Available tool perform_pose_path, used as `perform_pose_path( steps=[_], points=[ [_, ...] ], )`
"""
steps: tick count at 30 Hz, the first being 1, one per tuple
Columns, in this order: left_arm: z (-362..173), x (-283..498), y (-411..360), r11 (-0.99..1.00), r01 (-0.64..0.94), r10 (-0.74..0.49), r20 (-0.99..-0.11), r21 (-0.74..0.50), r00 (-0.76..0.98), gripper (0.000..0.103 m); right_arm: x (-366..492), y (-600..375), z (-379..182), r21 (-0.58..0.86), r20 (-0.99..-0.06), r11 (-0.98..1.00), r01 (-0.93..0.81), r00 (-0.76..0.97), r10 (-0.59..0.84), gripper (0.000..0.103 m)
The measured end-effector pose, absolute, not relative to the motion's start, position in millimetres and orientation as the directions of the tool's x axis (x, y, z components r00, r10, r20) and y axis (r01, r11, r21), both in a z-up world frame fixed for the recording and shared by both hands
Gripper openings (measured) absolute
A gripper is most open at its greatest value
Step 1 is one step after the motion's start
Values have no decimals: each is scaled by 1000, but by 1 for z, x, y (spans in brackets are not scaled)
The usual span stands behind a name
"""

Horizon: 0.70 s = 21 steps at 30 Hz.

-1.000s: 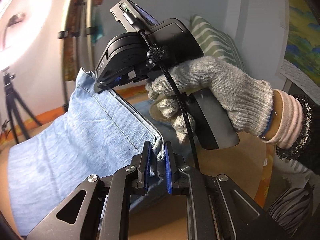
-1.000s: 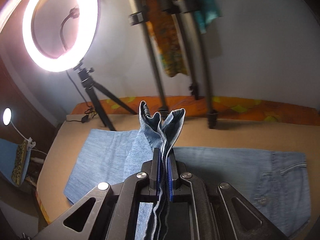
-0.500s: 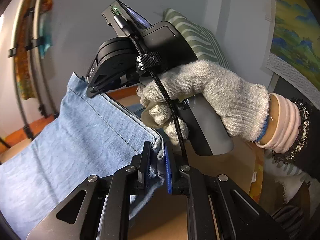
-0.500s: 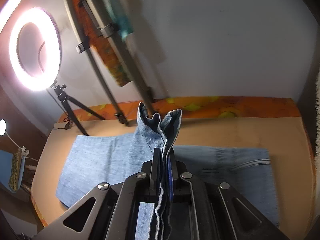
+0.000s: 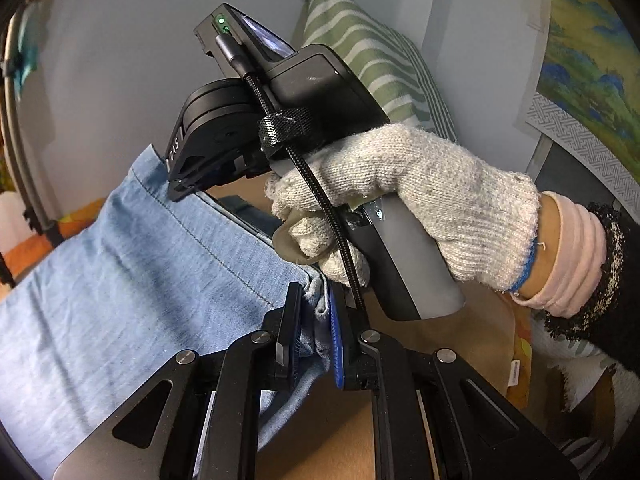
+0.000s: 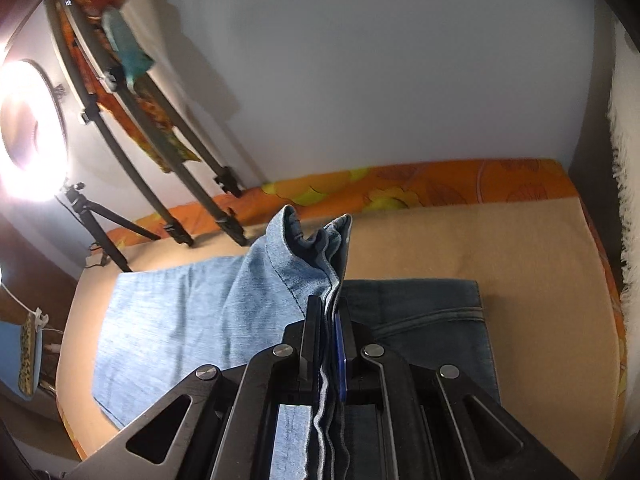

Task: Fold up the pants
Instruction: 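Lift the leg ends with both tools and fold them over toward the waistband, then open both tools to release the folded legs and withdraw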

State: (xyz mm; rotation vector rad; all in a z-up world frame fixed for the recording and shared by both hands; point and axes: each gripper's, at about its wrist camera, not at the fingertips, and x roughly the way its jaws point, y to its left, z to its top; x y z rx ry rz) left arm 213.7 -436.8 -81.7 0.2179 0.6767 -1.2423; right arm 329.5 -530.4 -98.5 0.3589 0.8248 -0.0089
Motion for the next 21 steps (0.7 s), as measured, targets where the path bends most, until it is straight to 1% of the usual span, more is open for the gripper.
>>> perform_pose_path(
  steps=[4, 8, 9, 10, 11, 12, 13, 17, 19, 20, 21],
  points=[
    [-84, 215, -444, 334, 917, -784, -605, -220, 140, 11, 332, -541, -113, 319, -730, 935, 159, 670, 135, 3],
    [-82, 223, -433, 336, 912, -777, -616, -233, 129, 15, 332, -547, -126, 332, -739, 927, 175, 658, 141, 3],
    [-79, 222, -428, 338, 912, -776, -617, -234, 129, 17, 332, -548, -128, 331, -741, 927, 177, 657, 139, 3],
    [-75, 222, -421, 346, 910, -771, -621, -227, 139, 23, 332, -548, -129, 330, -741, 927, 180, 657, 136, 3],
    [-74, 222, -415, 355, 910, -767, -624, -213, 153, 26, 332, -549, -130, 328, -743, 926, 185, 657, 132, 3],
    [-71, 223, -403, 368, 909, -762, -624, -195, 174, 31, 332, -549, -131, 328, -742, 926, 185, 657, 132, 3],
    [-68, 224, -391, 381, 906, -758, -623, -184, 192, 33, 332, -550, -131, 325, -743, 927, 188, 657, 127, 3],
    [-57, 246, -328, 471, 869, -721, -633, -153, 280, 33, 330, -551, -132, 326, -741, 925, 194, 660, 122, 3],
    [-54, 258, -290, 539, 833, -682, -645, -123, 346, 33, 329, -554, -136, 330, -741, 922, 202, 661, 120, 3],
    [-53, 266, -263, 588, 803, -648, -651, -97, 395, 34, 329, -557, -139, 327, -743, 920, 215, 660, 110, 3],
    [-56, 270, -245, 621, 780, -620, -658, -78, 428, 35, 327, -561, -141, 296, -753, 922, 251, 655, 63, 2]
  ],
)
